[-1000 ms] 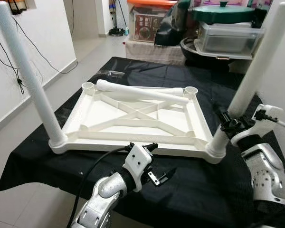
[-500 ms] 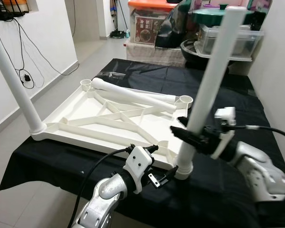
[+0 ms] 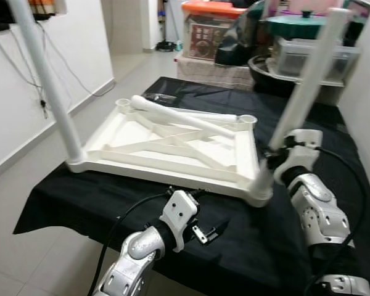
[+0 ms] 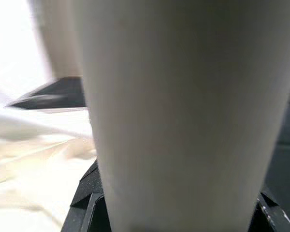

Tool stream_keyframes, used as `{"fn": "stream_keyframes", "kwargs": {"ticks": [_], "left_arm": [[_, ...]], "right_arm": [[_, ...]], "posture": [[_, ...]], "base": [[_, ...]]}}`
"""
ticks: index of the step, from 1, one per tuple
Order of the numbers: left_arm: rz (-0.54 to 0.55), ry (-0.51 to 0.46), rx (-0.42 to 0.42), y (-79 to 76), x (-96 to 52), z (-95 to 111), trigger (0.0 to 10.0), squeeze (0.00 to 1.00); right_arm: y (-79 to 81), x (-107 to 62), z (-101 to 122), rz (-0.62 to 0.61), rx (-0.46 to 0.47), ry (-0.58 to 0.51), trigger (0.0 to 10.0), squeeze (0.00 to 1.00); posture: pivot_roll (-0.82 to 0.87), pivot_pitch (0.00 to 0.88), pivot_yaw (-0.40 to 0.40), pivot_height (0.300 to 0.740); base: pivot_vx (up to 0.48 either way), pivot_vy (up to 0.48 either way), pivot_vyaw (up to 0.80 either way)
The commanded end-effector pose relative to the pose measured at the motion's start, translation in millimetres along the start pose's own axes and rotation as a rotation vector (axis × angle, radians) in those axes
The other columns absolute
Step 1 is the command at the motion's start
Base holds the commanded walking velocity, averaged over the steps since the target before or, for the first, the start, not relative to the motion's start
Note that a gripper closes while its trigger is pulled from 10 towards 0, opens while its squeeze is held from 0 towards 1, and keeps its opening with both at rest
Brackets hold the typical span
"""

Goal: Building children table

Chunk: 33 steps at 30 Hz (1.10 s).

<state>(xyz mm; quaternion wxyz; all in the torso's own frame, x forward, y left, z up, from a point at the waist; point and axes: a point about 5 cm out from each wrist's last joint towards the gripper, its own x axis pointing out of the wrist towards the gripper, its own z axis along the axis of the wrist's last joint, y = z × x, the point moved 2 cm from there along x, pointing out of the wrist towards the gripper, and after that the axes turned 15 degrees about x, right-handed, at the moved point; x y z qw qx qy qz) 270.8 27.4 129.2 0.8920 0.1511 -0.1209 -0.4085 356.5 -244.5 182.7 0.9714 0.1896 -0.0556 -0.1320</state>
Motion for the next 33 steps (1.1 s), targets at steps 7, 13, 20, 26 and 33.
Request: {"fn": "stream_keyframes", "kwargs": {"ticks": [7,13,20,26,33], "left_arm": [[-0.005,0.008,0.011,0.0,-0.9,-0.2,10.0,0.0],[-0.003,0.009,0.011,0.7,-0.6,-0.2,10.0,0.0],[-0.002,0.009,0.011,0.7,0.0,-0.5,10.0,0.0],[-0.005,0.008,0.011,0.2,0.8,-1.4,10.0,0.0],[-0.01,0.008,0.014,-1.5,0.8,-2.9,10.0,0.0]], "right_arm": [[-47.1,-37.2,-11.9,-0.593,0.04,-0.095,0.0,0.0],[-10.8,-26.6,-14.3,-0.389,0.039,-0.135,10.0,1.0],[24.9,-12.1,5.4,0.201,0.135,-0.102,10.0,0.0],[24.8,-26.6,15.4,0.632,0.115,0.109,10.0,0.0],[37.0,-61.3,14.3,1.082,0.051,0.341,10.0,0.0]], "posture": [[0.07,0.0,-0.049,0.74],[0.07,0.0,-0.049,0.74],[0.07,0.0,-0.053,0.74],[0.07,0.0,-0.05,0.74],[0.07,0.0,-0.054,0.74]], "base": [[0.0,0.0,0.0],[0.0,0.0,0.0],[0.0,0.0,0.0],[0.0,0.0,0.0],[0.0,0.0,0.0]]}}
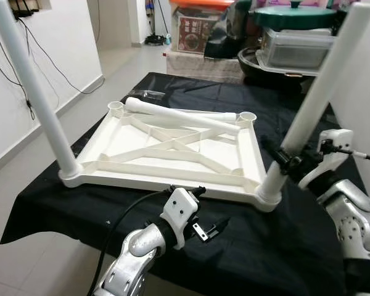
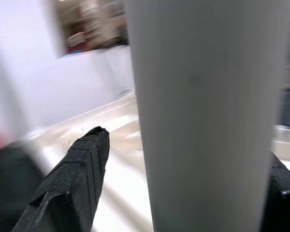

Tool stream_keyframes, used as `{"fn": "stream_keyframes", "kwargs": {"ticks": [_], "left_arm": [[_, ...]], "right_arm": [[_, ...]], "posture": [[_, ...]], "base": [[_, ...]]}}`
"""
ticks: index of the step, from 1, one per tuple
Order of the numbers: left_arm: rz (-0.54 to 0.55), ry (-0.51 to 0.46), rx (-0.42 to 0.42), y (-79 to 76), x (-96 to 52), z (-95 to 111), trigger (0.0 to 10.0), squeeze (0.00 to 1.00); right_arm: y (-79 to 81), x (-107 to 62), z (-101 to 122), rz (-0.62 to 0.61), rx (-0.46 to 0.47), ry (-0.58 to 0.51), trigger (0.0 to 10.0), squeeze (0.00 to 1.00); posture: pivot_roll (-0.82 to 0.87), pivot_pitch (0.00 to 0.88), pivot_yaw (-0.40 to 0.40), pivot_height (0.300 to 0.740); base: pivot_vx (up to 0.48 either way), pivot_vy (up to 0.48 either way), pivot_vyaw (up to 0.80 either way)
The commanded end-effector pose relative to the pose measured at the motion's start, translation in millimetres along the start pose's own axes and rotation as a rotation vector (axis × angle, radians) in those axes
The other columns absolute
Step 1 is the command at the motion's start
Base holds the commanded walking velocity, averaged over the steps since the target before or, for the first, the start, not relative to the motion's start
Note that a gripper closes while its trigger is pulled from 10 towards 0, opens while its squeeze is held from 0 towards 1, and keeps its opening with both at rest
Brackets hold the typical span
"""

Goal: Building children table

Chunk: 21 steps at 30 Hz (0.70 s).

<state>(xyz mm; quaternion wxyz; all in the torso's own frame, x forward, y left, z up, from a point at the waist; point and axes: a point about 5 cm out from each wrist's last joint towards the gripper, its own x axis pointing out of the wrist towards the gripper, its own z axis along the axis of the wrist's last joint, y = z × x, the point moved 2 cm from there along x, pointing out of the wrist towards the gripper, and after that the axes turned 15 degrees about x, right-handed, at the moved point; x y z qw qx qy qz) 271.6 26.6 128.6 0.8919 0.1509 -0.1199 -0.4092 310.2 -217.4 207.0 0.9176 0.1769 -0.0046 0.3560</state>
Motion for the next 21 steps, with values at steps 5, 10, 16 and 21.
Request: {"fn": "stream_keyframes", "kwargs": {"ticks": [5,10,16,21], "left_arm": [[-0.009,0.008,0.015,-2.2,-1.2,-3.5,10.0,0.0],[-0.011,0.008,0.015,-2.4,-1.3,-3.9,10.0,0.0],[-0.01,0.008,0.014,-2.1,-1.2,-4.0,10.0,0.0],[-0.011,0.008,0.012,-1.7,-0.9,-3.6,10.0,0.0]], "right_arm": [[32.4,21.1,-12.1,0.294,0.024,0.133,10.0,0.0],[26.3,33.4,-20.9,0.222,-0.015,0.146,0.0,0.0],[-1.7,45.4,-29.2,-0.072,-0.056,0.081,0.0,0.0],[-38.2,35.6,-25.4,-0.466,-0.01,-0.051,0.0,0.0]], "posture": [[0.08,0.0,-0.055,0.74],[0.08,0.0,-0.058,0.74],[0.07,0.0,-0.058,0.74],[0.07,0.0,-0.056,0.74]], "base": [[0.0,0.0,0.0],[0.0,0.0,0.0],[0.0,0.0,0.0],[0.0,0.0,0.0]]}}
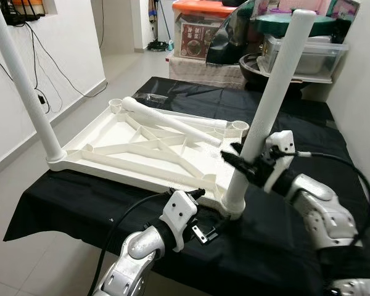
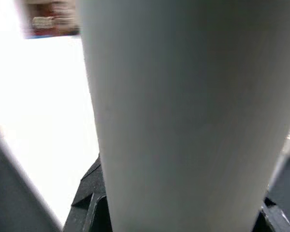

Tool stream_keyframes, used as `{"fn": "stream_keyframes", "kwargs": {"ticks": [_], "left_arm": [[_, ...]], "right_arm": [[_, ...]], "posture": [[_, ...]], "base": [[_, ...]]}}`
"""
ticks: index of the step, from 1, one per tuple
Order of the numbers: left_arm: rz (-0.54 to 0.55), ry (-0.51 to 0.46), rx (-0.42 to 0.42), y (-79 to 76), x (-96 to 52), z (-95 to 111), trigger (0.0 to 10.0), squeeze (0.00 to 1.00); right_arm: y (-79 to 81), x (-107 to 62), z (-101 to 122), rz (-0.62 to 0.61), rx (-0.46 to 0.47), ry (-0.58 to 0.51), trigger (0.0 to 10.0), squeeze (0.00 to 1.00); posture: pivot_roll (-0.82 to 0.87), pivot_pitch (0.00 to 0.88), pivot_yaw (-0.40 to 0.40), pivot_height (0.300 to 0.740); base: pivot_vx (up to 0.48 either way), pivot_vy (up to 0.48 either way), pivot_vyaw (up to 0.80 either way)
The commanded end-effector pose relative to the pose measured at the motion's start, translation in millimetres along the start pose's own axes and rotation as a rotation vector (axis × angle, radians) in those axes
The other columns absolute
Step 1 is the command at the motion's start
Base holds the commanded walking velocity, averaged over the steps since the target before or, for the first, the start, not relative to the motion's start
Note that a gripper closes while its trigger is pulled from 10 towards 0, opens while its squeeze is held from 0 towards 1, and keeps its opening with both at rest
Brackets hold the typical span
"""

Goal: Building children table

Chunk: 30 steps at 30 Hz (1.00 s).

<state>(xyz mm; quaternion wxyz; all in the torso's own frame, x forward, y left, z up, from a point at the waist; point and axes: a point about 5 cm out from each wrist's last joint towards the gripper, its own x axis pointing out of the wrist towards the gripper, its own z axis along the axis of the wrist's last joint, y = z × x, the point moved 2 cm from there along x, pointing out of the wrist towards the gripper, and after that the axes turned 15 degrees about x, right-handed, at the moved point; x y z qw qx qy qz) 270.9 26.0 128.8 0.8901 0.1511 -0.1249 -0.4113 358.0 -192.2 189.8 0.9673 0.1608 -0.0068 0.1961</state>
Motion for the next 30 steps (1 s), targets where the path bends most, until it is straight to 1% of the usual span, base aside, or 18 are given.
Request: {"fn": "stream_keyframes", "kwargs": {"ticks": [1,2,3,6,10,12,14,16,18,19,20,21,22,23,25,27,28,30], "left_arm": [[-0.008,0.018,0.007,-0.8,-0.9,-4.0,10.0,0.0],[-0.009,0.017,0.006,-0.7,-0.9,-3.8,10.0,0.0],[-0.009,0.017,0.006,-0.7,-0.9,-3.8,10.0,0.0],[-0.009,0.016,0.005,-0.2,-0.9,-3.0,10.0,0.0],[-0.01,0.016,0.005,-0.4,-0.7,-2.7,10.0,0.0],[-0.009,0.016,0.006,-0.2,-0.2,-2.4,10.0,0.0],[-0.009,0.016,0.006,-0.2,-0.2,-2.4,10.0,0.0],[-0.006,0.017,0.006,-0.2,-0.2,-2.0,10.0,0.0],[-0.006,0.017,0.006,-0.2,-0.2,-2.0,10.0,0.0],[-0.006,0.017,0.006,-0.2,-0.2,-2.0,10.0,0.0],[-0.006,0.017,0.006,-0.2,-0.2,-2.0,10.0,0.0],[-0.006,0.017,0.005,0.3,0.1,-2.0,10.0,0.0],[-0.006,0.017,0.005,0.3,0.1,-2.0,10.0,0.0],[-0.004,0.017,0.005,0.8,0.3,-2.1,10.0,0.0],[-0.004,0.017,0.005,0.8,0.3,-2.1,10.0,0.0],[-0.003,0.017,0.006,1.4,0.6,-2.4,10.0,0.0],[-0.003,0.017,0.006,1.4,0.6,-2.4,10.0,0.0],[-0.004,0.017,0.006,1.5,1.1,-2.6,10.0,0.0]], "right_arm": [[-25.8,-8.4,-7.0,-0.176,0.047,-0.001,0.0,0.0],[-41.3,-13.0,-2.8,-0.352,0.094,-0.07,0.0,0.0],[-41.3,-13.0,-2.8,-0.352,0.094,-0.07,0.0,0.0],[-79.0,-46.3,3.8,-0.878,0.132,-0.238,0.0,0.0],[-81.5,-59.6,3.7,-1.012,0.114,-0.277,0.0,0.0],[-63.7,-72.3,-3.1,-1.231,0.095,-0.357,0.0,0.0],[-63.7,-72.3,-3.1,-1.231,0.095,-0.357,0.0,0.0],[-43.6,-44.1,-5.4,-1.079,0.142,-0.364,10.0,0.0],[-43.6,-44.1,-5.4,-1.079,0.142,-0.364,10.0,0.0],[-38.2,-37.7,-4.0,-1.027,0.129,-0.37,10.0,0.93],[-38.2,-37.7,-4.0,-1.027,0.129,-0.37,10.0,0.93],[-27.4,-22.7,2.6,-0.846,0.11,-0.404,10.0,1.0],[-27.4,-22.7,2.6,-0.846,0.11,-0.404,10.0,1.0],[-23.0,-15.2,10.6,-0.649,0.134,-0.421,10.0,0.0],[-23.0,-15.2,10.6,-0.649,0.134,-0.421,10.0,0.0],[-17.3,-10.8,14.1,-0.333,0.229,-0.347,10.0,0.0],[-17.3,-10.8,14.1,-0.333,0.229,-0.347,10.0,0.0],[-2.4,-20.2,13.9,-0.008,0.281,-0.223,10.0,0.0]], "posture": [[0.07,0.0,-0.056,0.74],[0.06,0.0,-0.053,0.74],[0.06,0.0,-0.053,0.74],[0.06,0.0,-0.047,0.74],[0.06,0.0,-0.05,0.74],[0.06,0.0,-0.051,0.74],[0.06,0.0,-0.051,0.74],[0.07,0.0,-0.052,0.74],[0.07,0.0,-0.052,0.74],[0.07,0.0,-0.052,0.74],[0.07,0.0,-0.052,0.74],[0.07,0.0,-0.053,0.74],[0.07,0.0,-0.053,0.74],[0.07,0.0,-0.055,0.74],[0.07,0.0,-0.055,0.74],[0.07,0.0,-0.052,0.74],[0.07,0.0,-0.052,0.74],[0.06,0.0,-0.049,0.74]], "base": [[0.0,0.0,0.0],[0.0,0.0,0.0],[0.0,0.0,0.0],[0.0,0.0,0.0],[0.0,0.0,0.0],[0.0,0.0,0.0],[0.0,0.0,0.0],[0.0,0.0,0.0],[0.0,0.0,0.0],[0.0,0.0,0.0],[0.0,0.0,0.0],[0.0,0.0,0.0],[0.0,0.0,0.0],[0.0,0.0,0.0],[0.0,0.0,0.0],[0.0,0.0,0.0],[0.0,0.0,0.0],[0.0,0.0,0.0]]}}
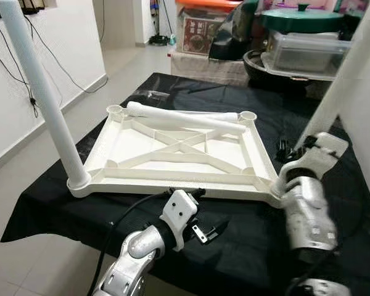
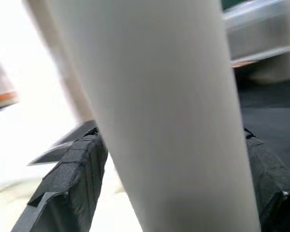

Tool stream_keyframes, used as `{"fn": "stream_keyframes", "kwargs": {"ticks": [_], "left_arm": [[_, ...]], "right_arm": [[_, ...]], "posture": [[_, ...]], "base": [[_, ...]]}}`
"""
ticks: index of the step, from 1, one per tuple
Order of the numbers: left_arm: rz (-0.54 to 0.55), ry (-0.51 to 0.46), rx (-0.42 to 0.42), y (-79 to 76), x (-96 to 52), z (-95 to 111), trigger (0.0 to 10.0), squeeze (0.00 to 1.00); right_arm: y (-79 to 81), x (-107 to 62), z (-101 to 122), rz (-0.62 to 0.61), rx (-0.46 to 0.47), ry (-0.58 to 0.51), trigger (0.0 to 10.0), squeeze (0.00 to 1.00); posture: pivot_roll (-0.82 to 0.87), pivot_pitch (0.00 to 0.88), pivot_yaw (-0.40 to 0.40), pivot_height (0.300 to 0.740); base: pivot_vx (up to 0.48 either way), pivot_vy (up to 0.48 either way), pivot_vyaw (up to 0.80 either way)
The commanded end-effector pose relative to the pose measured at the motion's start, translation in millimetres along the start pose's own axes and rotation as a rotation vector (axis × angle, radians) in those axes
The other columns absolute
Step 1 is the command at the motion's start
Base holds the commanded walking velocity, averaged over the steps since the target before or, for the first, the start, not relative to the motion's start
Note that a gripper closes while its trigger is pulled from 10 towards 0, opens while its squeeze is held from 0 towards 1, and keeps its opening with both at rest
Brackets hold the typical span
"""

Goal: Building children table

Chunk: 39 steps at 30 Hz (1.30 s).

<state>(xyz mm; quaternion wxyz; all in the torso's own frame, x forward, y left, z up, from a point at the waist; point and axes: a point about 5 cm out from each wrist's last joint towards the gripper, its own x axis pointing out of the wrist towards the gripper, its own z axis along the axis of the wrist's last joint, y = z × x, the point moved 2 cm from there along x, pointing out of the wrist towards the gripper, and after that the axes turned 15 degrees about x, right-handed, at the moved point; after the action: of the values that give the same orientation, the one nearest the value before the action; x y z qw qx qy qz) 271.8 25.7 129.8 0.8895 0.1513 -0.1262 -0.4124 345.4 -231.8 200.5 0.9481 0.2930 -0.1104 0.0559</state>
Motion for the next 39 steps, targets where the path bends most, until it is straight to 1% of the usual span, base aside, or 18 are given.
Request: {"fn": "stream_keyframes", "kwargs": {"ticks": [1,8,13,14,17,18,20,26,27,29,30,31,32,33,35,37,38,39], "left_arm": [[-0.004,0.019,0.005,0.6,0.5,-3.4,10.0,0.0],[-0.004,0.022,0.009,1.4,0.7,-4.5,10.0,0.0],[-0.004,0.023,0.012,1.6,0.4,-4.7,10.0,0.0],[-0.004,0.023,0.012,1.8,0.5,-4.8,10.0,0.0],[-0.005,0.023,0.013,1.9,0.6,-5.0,10.0,0.0],[-0.005,0.023,0.013,1.9,0.6,-5.0,10.0,0.0],[-0.004,0.023,0.013,2.0,0.6,-5.1,10.0,0.0],[-0.001,0.023,0.01,1.6,0.4,-4.9,10.0,0.0],[-0.001,0.023,0.01,1.6,0.4,-4.9,10.0,0.0],[-0.003,0.023,0.008,1.0,0.3,-4.8,10.0,0.0],[-0.003,0.023,0.008,1.0,0.3,-4.8,10.0,0.0],[-0.004,0.023,0.007,0.8,0.3,-4.9,10.0,0.0],[-0.006,0.024,0.006,0.8,0.3,-5.0,10.0,0.0],[-0.006,0.024,0.006,0.8,0.3,-5.0,10.0,0.0],[-0.008,0.023,0.004,0.2,0.6,-4.9,10.0,0.0],[-0.008,0.023,0.004,0.2,0.6,-4.9,10.0,0.0],[-0.007,0.023,0.004,-0.1,0.8,-4.8,10.0,0.0],[-0.007,0.023,0.004,-0.1,0.8,-4.8,10.0,0.0]], "right_arm": [[27.6,-14.8,-12.1,0.341,0.094,0.193,10.0,0.0],[48.0,-43.4,-18.2,0.704,0.054,0.448,10.0,0.0],[57.4,-43.2,-32.1,0.808,0.011,0.551,10.0,0.0],[58.4,-42.2,-36.0,0.818,-0.006,0.57,7.6,0.0],[58.9,-41.5,-38.7,0.824,-0.018,0.582,7.6,0.0],[59.1,-38.8,-41.1,0.812,-0.04,0.583,0.0,0.0],[57.5,-32.1,-43.6,0.762,-0.063,0.567,0.0,0.0],[28.1,3.6,-33.7,0.342,-0.2,0.331,0.0,0.0],[28.1,3.6,-33.7,0.342,-0.2,0.331,0.0,0.0],[7.5,12.6,-20.0,0.114,-0.194,0.209,0.0,0.0],[7.5,12.6,-20.0,0.114,-0.194,0.209,0.0,0.0],[-7.7,14.4,-11.0,-0.051,-0.198,0.134,0.0,0.0],[-21.4,12.9,-3.2,-0.198,-0.207,0.072,0.0,0.0],[-21.4,12.9,-3.2,-0.198,-0.207,0.072,0.0,0.0],[-52.3,-6.7,14.0,-0.582,-0.244,-0.076,0.0,0.0],[-52.3,-6.7,14.0,-0.582,-0.244,-0.076,0.0,0.0],[-61.2,-29.1,18.5,-0.829,-0.252,-0.183,0.0,0.0],[-61.2,-29.1,18.5,-0.829,-0.252,-0.183,0.0,0.0]], "posture": [[0.06,0.0,-0.049,0.74],[0.07,0.0,-0.048,0.74],[0.07,0.0,-0.048,0.74],[0.07,0.0,-0.046,0.74],[0.07,0.0,-0.046,0.74],[0.08,0.0,-0.046,0.74],[0.08,0.0,-0.046,0.74],[0.07,0.0,-0.05,0.74],[0.07,0.0,-0.05,0.74],[0.07,0.0,-0.05,0.74],[0.07,0.0,-0.05,0.74],[0.07,0.0,-0.05,0.74],[0.07,0.0,-0.05,0.74],[0.07,0.0,-0.05,0.74],[0.06,0.0,-0.05,0.74],[0.06,0.0,-0.05,0.74],[0.06,0.0,-0.052,0.74],[0.06,0.0,-0.052,0.74]], "base": [[0.0,0.0,0.0],[0.0,0.0,0.0],[0.0,0.0,0.0],[0.0,0.0,0.0],[0.0,0.0,0.0],[0.0,0.0,0.0],[0.0,0.0,0.0],[0.0,0.0,0.0],[0.0,0.0,0.0],[0.0,0.0,0.0],[0.0,0.0,0.0],[0.0,0.0,0.0],[0.0,0.0,0.0],[0.0,0.0,0.0],[0.0,0.0,0.0],[0.0,0.0,0.0],[0.0,0.0,0.0],[0.0,0.0,0.0]]}}
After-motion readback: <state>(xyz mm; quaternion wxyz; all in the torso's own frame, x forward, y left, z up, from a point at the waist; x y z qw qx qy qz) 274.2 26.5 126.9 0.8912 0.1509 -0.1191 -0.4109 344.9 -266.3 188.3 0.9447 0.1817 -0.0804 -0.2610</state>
